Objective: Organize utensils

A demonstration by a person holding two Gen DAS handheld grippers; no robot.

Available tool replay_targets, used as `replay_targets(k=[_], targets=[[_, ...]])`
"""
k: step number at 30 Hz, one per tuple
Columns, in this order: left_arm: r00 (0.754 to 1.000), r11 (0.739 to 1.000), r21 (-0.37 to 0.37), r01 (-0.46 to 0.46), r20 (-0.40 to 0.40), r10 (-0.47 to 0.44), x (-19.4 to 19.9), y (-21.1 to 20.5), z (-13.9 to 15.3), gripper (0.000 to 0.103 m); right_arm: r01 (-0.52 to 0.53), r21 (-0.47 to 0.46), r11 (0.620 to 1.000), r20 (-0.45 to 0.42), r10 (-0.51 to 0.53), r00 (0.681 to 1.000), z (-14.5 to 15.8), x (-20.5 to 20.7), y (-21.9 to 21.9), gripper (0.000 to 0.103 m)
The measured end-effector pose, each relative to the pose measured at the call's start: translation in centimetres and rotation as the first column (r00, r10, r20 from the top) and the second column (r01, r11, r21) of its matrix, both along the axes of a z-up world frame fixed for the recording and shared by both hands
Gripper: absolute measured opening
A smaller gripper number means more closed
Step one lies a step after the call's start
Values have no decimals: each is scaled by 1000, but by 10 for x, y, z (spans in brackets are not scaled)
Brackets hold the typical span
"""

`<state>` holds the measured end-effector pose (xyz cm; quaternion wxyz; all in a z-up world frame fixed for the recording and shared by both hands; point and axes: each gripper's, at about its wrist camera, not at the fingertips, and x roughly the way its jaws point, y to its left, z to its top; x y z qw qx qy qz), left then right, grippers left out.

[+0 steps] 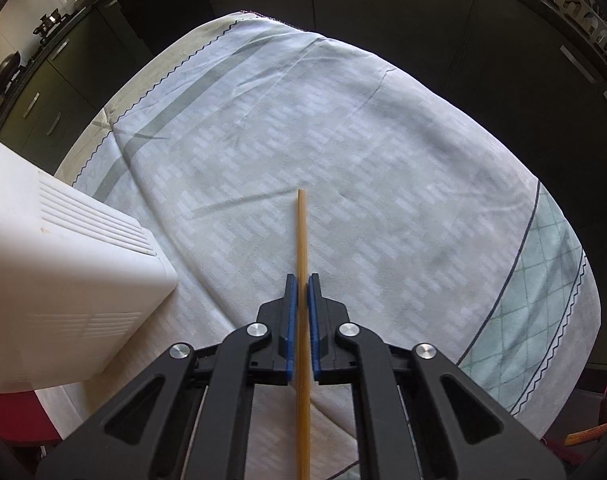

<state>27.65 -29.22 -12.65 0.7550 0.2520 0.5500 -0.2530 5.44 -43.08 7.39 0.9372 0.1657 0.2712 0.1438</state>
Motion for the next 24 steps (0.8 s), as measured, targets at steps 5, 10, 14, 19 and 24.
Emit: replay_targets(k=[5,10,14,19,24], targets=[[999,996,-89,-20,34,23,-9,17,17,6,4,-83,997,169,10,986,72,-11,14,7],[992,981,-195,-21,116,44,-32,52,57,6,6,-134,991,289,33,957,125,-9,37,7],[981,960,-277,-26,178,78,-58,85,91,6,-21,-135,991,326,65,943,146,7,57,7],[962,937,-349,-34,241,125,-87,125,120,6,-52,-144,988,321,96,942,159,44,89,7],[940,917,-396,-39,296,168,-112,154,144,6,-82,-140,987,279,119,953,158,104,124,7]])
